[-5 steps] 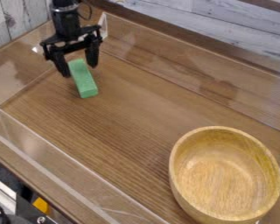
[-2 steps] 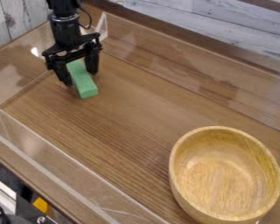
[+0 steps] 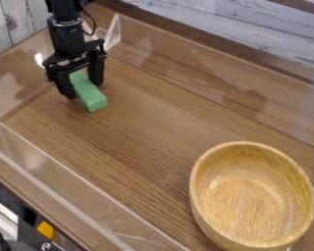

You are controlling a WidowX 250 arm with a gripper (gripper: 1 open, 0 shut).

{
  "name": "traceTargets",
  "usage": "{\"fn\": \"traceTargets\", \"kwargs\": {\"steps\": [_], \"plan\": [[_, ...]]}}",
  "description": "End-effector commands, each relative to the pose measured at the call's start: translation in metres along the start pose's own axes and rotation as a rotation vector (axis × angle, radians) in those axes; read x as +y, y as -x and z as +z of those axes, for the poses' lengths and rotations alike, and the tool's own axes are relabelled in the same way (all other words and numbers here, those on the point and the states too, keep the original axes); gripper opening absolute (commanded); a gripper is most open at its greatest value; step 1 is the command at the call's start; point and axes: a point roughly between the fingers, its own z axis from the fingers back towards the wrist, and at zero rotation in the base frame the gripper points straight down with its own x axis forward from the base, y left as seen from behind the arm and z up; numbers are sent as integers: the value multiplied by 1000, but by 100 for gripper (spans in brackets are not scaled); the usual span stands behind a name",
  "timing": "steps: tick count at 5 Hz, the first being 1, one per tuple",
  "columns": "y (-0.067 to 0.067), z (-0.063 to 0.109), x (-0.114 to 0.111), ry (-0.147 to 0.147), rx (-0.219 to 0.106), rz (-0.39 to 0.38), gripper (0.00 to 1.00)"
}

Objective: Put the green block in the brown bowl

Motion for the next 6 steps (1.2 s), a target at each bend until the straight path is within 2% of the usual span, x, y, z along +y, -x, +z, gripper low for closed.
{"fn": "traceTargets", "kwargs": {"steps": [1, 2, 3, 5, 6], "plan": [[1, 29, -5, 62, -68, 15, 0], [9, 24, -6, 56, -78, 6, 100], [17, 21, -7, 52, -86, -4, 100], [28, 28, -15, 59, -93, 201, 100], [16, 23, -14, 55, -102, 174, 100]]}}
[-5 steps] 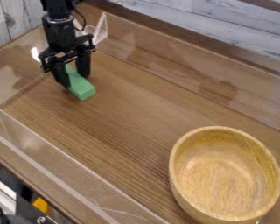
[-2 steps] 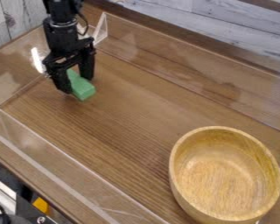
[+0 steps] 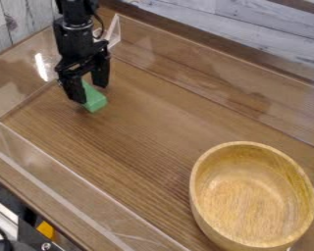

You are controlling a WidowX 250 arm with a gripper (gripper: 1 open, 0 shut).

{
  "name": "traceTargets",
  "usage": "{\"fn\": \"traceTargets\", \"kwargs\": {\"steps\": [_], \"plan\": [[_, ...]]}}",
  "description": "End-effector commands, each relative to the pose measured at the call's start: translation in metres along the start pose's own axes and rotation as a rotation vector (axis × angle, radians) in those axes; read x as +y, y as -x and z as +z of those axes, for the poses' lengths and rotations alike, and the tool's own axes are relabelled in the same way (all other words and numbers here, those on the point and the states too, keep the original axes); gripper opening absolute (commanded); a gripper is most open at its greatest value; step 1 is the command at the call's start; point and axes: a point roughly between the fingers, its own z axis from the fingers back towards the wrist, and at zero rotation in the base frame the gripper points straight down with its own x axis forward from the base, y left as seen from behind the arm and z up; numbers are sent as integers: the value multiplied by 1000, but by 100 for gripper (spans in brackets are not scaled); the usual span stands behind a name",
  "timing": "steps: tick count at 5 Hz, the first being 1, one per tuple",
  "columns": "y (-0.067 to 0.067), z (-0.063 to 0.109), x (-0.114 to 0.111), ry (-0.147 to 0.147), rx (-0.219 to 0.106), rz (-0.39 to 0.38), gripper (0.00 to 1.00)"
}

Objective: Put the green block in the brown bowl

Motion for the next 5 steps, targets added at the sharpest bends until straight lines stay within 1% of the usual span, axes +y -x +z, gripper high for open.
{"fn": "traceTargets", "kwargs": {"steps": [1, 3, 5], "plan": [[-17, 17, -8, 63, -50, -28, 100], [-12, 38, 3, 56, -62, -29, 100], [-19, 9, -13, 47, -80, -57, 100]]}}
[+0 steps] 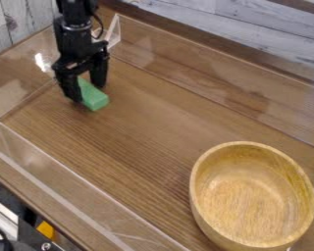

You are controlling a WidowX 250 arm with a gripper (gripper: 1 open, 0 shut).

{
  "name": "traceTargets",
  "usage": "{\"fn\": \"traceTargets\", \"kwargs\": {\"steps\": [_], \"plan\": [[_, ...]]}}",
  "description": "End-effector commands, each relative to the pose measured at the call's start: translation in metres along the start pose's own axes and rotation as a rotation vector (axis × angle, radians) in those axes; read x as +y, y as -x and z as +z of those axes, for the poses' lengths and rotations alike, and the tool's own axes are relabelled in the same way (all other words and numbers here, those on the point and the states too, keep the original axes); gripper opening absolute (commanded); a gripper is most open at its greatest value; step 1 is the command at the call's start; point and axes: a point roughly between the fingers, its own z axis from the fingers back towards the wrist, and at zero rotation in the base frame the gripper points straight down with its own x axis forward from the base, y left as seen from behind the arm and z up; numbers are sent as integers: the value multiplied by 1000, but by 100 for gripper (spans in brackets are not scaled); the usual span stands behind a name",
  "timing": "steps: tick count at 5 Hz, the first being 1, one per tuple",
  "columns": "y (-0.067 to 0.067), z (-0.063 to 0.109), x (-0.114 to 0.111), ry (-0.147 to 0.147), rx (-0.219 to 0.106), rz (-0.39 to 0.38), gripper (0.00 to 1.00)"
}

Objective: Put the green block in the brown bowl

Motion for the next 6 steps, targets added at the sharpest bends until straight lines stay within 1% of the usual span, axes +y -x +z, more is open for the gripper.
{"fn": "traceTargets", "kwargs": {"steps": [1, 3, 5, 6], "plan": [[4, 13, -10, 41, -42, -3, 100], [19, 7, -14, 29, -59, 8, 100], [25, 8, -22, 17, -80, -47, 100], [25, 15, -15, 9, -88, -45, 100]]}}
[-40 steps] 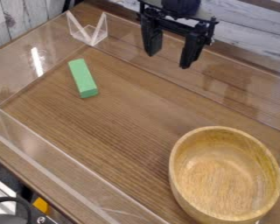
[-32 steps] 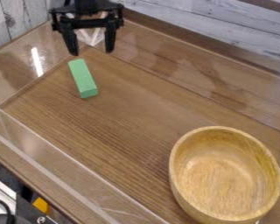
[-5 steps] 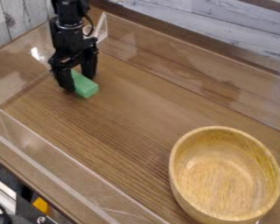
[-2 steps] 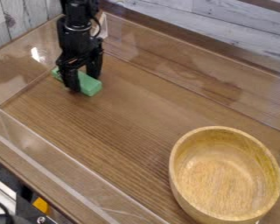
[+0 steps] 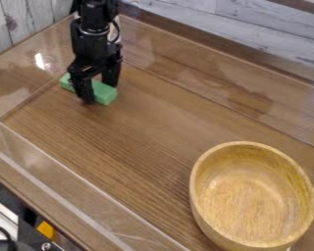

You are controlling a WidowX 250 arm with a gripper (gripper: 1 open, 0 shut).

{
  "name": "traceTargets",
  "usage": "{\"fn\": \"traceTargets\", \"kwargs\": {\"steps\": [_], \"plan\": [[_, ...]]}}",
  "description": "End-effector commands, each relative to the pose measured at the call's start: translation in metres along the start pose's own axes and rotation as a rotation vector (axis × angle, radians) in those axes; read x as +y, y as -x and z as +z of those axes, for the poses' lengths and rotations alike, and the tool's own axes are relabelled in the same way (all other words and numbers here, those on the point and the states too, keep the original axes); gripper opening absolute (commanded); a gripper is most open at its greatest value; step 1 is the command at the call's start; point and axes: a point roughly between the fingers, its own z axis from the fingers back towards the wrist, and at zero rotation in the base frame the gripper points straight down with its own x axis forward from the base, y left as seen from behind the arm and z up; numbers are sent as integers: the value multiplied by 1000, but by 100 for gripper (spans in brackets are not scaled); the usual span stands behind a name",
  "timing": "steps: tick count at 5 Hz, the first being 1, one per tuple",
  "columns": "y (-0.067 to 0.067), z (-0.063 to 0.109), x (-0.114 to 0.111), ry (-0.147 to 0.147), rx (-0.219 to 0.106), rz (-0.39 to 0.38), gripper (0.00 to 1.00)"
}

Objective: Put the green block in the brown bowl

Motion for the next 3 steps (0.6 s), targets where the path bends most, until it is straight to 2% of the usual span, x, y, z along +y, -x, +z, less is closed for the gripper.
{"fn": "traceTargets", "kwargs": {"steps": [1, 3], "plan": [[6, 16, -5, 41, -31, -61, 0], [-9, 20, 7, 34, 1, -51, 0]]}}
